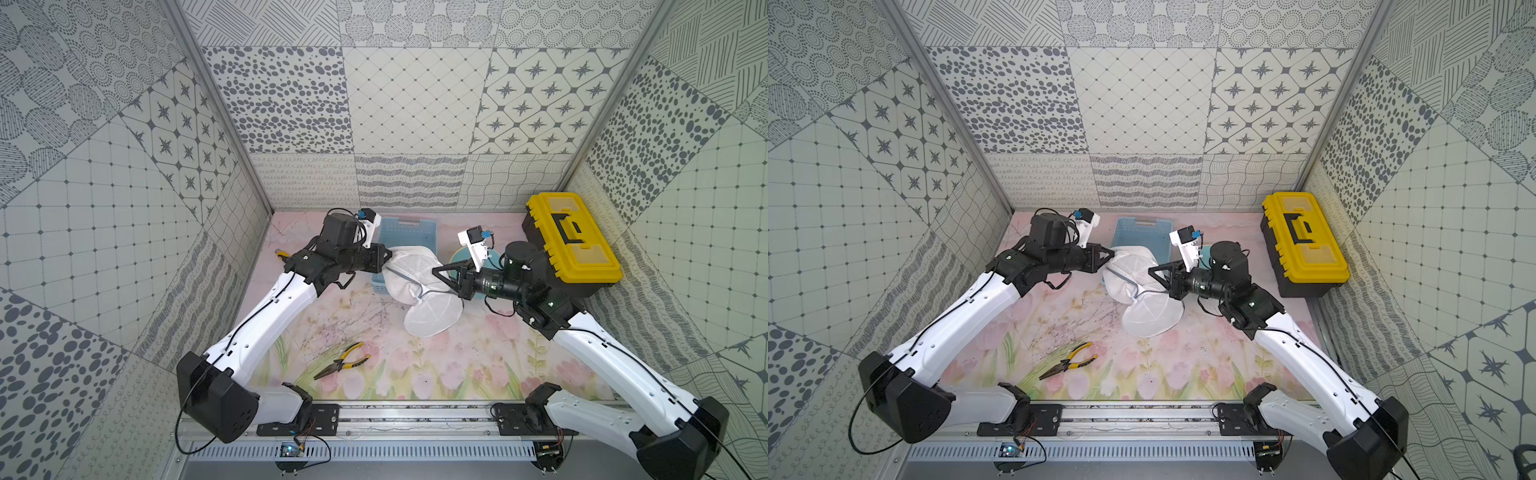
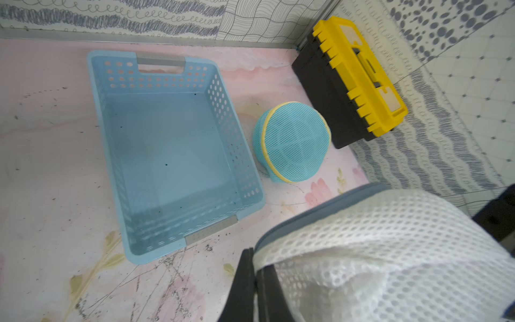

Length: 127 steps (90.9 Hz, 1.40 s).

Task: Turn the laundry bag inside out
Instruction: Turn over the laundry bag.

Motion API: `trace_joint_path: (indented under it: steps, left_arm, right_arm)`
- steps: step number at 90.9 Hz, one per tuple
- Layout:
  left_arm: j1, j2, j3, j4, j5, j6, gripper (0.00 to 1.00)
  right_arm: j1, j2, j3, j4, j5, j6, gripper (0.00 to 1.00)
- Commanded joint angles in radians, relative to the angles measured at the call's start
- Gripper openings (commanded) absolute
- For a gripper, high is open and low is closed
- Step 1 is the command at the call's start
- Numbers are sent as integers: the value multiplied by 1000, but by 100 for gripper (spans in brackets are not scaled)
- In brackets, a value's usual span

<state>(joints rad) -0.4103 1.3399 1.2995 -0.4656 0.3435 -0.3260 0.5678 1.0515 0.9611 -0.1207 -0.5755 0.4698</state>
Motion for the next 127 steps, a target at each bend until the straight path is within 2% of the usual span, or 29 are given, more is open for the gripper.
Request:
trace_joint_path:
  steps: [1, 10, 18, 21, 27, 34, 40, 44, 62, 67, 75, 99, 111, 118, 127]
  left_arm:
    - [34, -5, -36, 60, 202, -126, 0]
    - [53, 28, -50, 121, 305, -212, 0]
    - [72, 25, -104, 211, 340, -295, 0]
    - [79, 23, -111, 218, 338, -309, 11]
    - [93, 4, -135, 258, 348, -335, 27]
    - [104, -34, -153, 276, 327, -352, 54]
    - [110, -65, -144, 248, 287, -342, 68]
    - [111, -84, -134, 227, 258, -335, 73]
    - [113, -159, -103, 60, -64, -328, 76]
    - [115, -184, -127, 63, -110, -339, 78]
    - [116, -210, -165, 82, -117, -352, 80]
    - [143, -238, -211, 159, -31, -350, 82]
    - [148, -243, -305, 432, 243, -438, 80]
    - [90, -205, -316, 511, 325, -464, 79]
    - [-36, -174, -290, 486, 277, -397, 79]
  right_arm:
    - [-18, -17, -16, 426, -68, 152, 0]
    - [-19, -8, -50, 627, -125, 189, 0]
    - [-19, -39, -68, 686, -67, 183, 0]
    - [-18, -48, -50, 641, -17, 166, 0]
    - [-8, -47, 9, 475, 63, 97, 0]
    - [23, -36, 70, 306, 155, 18, 0]
    - [56, -19, 98, 198, 223, -32, 0]
    - [73, -6, 105, 159, 285, -50, 0]
    - [144, 60, 181, -18, 594, -119, 0]
    - [153, 77, 202, -45, 652, -123, 0]
    - [159, 90, 208, -27, 689, -120, 0]
    - [165, 112, 235, -17, 794, -122, 0]
    - [165, 114, 223, 13, 798, -92, 0]
    - [165, 134, 225, 31, 789, -68, 0]
    - [171, 164, 232, 50, 785, -45, 0]
